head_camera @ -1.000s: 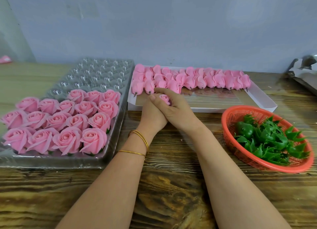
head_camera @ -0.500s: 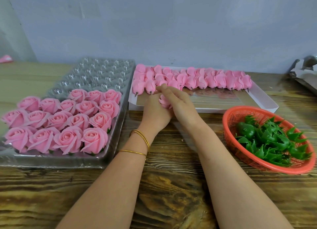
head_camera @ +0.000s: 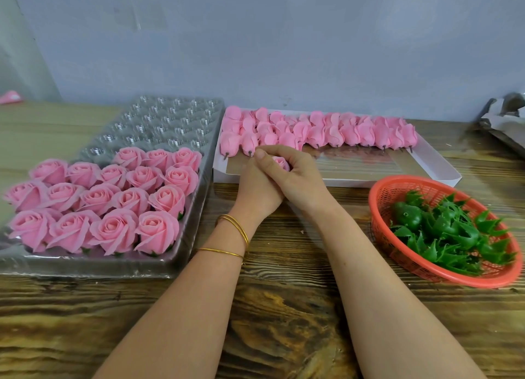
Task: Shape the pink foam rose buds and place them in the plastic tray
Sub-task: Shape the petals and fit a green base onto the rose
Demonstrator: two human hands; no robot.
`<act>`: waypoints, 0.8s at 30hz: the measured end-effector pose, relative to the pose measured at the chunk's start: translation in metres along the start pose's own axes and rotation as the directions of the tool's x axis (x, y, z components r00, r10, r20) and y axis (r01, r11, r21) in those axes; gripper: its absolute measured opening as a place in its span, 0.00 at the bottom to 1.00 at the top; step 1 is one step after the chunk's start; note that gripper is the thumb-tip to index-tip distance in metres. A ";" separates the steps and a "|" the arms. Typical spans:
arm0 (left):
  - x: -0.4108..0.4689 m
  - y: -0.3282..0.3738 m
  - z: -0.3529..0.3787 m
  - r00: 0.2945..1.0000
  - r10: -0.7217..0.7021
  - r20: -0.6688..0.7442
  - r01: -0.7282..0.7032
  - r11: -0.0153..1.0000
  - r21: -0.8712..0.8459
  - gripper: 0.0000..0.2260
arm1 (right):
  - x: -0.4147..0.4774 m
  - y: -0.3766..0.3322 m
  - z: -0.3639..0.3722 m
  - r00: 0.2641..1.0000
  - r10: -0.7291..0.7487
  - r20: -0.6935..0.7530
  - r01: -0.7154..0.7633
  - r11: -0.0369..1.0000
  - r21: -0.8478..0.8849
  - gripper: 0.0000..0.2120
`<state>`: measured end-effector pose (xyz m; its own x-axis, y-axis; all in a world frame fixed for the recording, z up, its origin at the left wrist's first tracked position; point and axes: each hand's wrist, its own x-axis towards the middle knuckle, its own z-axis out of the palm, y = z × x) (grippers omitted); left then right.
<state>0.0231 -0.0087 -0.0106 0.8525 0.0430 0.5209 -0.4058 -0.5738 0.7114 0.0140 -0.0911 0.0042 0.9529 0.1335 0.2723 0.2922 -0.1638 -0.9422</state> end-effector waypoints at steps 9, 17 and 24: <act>0.002 -0.004 0.005 1.000 0.004 -0.006 -0.004 1.000 0.000 0.13 | -0.001 -0.002 -0.001 0.999 -0.051 0.000 0.051 0.998 0.026 0.11; 0.003 -0.005 0.004 0.999 0.004 0.038 -0.006 0.999 0.050 0.12 | -0.002 -0.003 -0.001 0.999 -0.048 0.021 0.048 0.998 0.034 0.09; 0.000 -0.002 0.004 0.998 -0.010 0.065 0.005 0.997 0.083 0.10 | 0.000 0.000 -0.004 0.998 -0.002 0.065 0.002 1.000 0.005 0.09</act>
<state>0.0256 -0.0104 -0.0138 0.8762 -0.0044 0.4820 -0.3730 -0.6395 0.6722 0.0138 -0.0946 0.0052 0.9450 0.1975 0.2608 0.2933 -0.1585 -0.9428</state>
